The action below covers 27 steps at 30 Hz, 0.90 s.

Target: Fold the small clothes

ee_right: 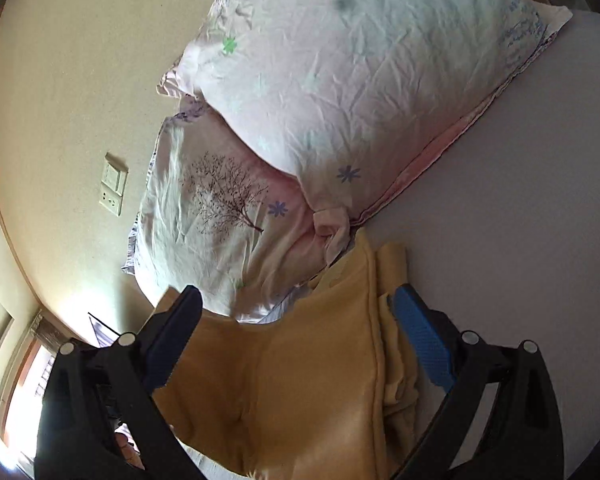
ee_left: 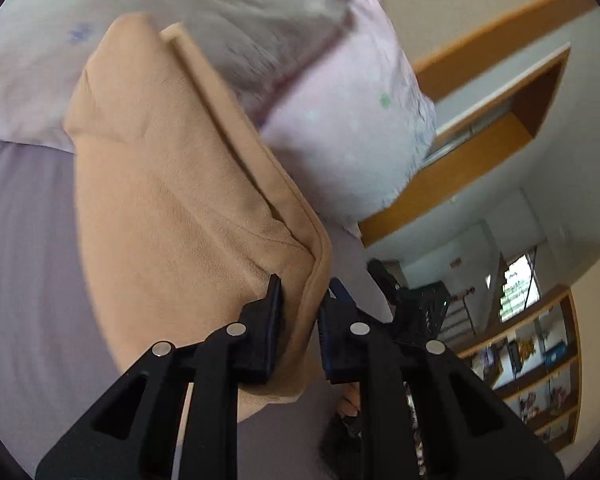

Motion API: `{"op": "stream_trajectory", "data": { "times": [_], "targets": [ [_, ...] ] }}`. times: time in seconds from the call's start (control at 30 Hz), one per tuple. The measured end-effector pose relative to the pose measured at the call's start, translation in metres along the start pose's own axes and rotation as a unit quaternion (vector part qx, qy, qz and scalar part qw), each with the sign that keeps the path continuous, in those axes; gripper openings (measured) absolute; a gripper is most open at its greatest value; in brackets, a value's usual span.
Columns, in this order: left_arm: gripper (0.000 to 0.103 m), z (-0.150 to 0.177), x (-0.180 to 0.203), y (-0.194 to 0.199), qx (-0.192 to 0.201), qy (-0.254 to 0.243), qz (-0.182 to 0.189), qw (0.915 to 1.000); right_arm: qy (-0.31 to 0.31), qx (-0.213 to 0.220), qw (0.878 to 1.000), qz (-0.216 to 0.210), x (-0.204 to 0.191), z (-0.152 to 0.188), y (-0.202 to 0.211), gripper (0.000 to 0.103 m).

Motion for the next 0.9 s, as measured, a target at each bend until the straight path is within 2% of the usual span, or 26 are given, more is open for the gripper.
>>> {"op": "stream_trajectory", "data": {
  "times": [0.07,0.13,0.23,0.27,0.3,0.37,0.4,0.5,0.57,0.6,0.7,0.77,0.9],
  "targets": [
    [0.017,0.015,0.022,-0.062,-0.064,-0.018,0.013,0.9977,-0.001,0.006,1.0,0.012,0.006,-0.003,0.003,0.097],
    [0.019,0.031,0.033,-0.105,-0.119,-0.008,0.044,0.9919,-0.01,0.005,1.0,0.018,0.012,-0.003,0.004,0.097],
    [0.021,0.041,0.044,-0.108,-0.134,0.008,0.11,0.9849,-0.013,-0.005,1.0,0.024,0.017,-0.001,0.0,0.097],
    [0.028,0.04,0.044,-0.097,-0.123,0.002,0.111,0.9862,-0.008,-0.008,1.0,0.024,0.016,0.0,-0.001,0.097],
    [0.049,0.038,0.04,-0.081,-0.103,-0.008,0.096,0.9901,-0.003,-0.011,1.0,0.02,0.013,0.001,-0.002,0.097],
    [0.078,0.033,0.029,-0.043,-0.049,-0.03,0.053,0.9969,0.014,-0.008,1.0,0.018,0.008,0.001,0.001,0.097],
    [0.078,0.035,0.026,-0.025,-0.028,-0.048,0.034,0.9979,0.023,-0.004,1.0,0.019,0.005,0.001,0.005,0.097],
    [0.079,0.041,0.015,0.009,-0.012,-0.089,-0.022,0.9958,0.069,-0.003,0.997,0.019,-0.01,0.007,0.022,0.096],
    [0.083,0.04,-0.001,0.018,-0.004,-0.089,-0.066,0.9938,0.088,-0.039,0.995,0.04,-0.012,0.014,0.019,0.096],
    [0.085,0.04,-0.01,0.017,-0.009,-0.079,-0.076,0.9939,0.086,-0.06,0.993,0.053,-0.01,0.017,0.014,0.096],
    [0.085,0.039,-0.044,-0.002,-0.048,-0.014,-0.083,0.9953,0.054,-0.136,0.985,0.095,0.011,0.028,-0.005,0.096],
    [0.085,0.04,-0.061,-0.02,-0.069,0.023,-0.08,0.9942,0.04,-0.162,0.981,0.101,0.021,0.036,-0.011,0.095],
    [0.084,0.046,-0.074,-0.038,-0.077,0.047,-0.07,0.9935,0.044,-0.2,0.972,0.115,0.03,0.051,-0.021,0.084]
  ]
}}
Point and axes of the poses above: each gripper's, at about its wrist camera, not at the fingertips, and y roughly against the way its jaws point, x to its right, z to its underside, the point moved 6 cm from there along -y, roughly the way its jaws point, and after that the axes turned 1 degree about -x, right-handed, at the moved point
